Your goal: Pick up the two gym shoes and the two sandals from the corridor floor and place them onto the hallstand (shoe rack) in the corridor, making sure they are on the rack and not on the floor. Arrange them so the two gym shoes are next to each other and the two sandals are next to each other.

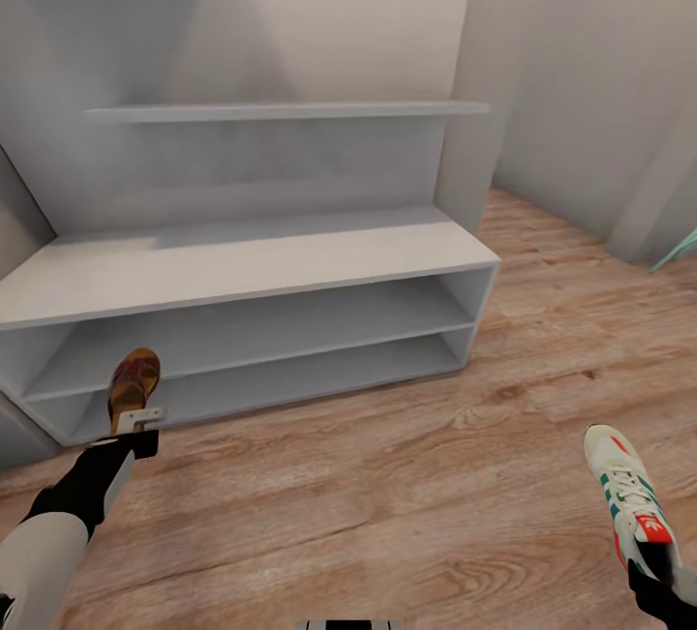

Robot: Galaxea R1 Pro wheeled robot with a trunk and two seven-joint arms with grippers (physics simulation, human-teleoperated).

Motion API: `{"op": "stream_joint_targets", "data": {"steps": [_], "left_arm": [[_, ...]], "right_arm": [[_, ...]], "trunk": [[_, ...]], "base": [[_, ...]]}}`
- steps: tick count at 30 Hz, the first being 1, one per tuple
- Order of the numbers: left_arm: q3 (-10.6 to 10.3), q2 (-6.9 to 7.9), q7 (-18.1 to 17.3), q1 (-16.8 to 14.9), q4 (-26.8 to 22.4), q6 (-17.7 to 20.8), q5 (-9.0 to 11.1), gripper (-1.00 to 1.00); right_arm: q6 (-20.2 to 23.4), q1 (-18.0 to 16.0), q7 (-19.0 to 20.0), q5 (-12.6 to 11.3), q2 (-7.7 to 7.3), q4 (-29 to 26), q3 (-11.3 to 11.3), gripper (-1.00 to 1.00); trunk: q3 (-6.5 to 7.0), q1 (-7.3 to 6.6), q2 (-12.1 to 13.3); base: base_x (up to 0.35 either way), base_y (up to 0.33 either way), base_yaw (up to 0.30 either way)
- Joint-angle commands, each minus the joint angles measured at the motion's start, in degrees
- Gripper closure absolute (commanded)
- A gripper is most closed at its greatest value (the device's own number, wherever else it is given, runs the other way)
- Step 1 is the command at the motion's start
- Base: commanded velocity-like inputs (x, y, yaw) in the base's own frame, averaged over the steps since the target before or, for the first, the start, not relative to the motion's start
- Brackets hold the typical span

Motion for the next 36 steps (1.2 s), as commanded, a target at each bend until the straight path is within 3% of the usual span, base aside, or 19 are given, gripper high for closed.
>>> {"op": "stream_joint_targets", "data": {"steps": [1,15,36], "left_arm": [[0.2,-0.11,-0.1,0.0,-0.1,0.3,-0.7,1.0],[0.2,-0.2,-0.1,0.0,-0.1,0.1,-0.7,1.0],[0.8,-0.22,-0.2,0.0,-0.1,0.1,-0.4,1.0]], "right_arm": [[-0.3,-0.1,0.4,0.5,0.03,0.0,-0.5,1.0],[-0.2,-0.1,0.4,0.5,0.04,0.0,-0.6,1.0],[-0.2,-0.1,0.4,0.5,0.04,0.0,-0.5,1.0]], "trunk": [[-0.08,0.02,0.0],[-0.43,0.02,0.0],[-0.43,0.02,0.0]], "base": [[0.334,0.0,0.123],[0.132,0.0,0.115],[0.298,0.0,0.001]]}}
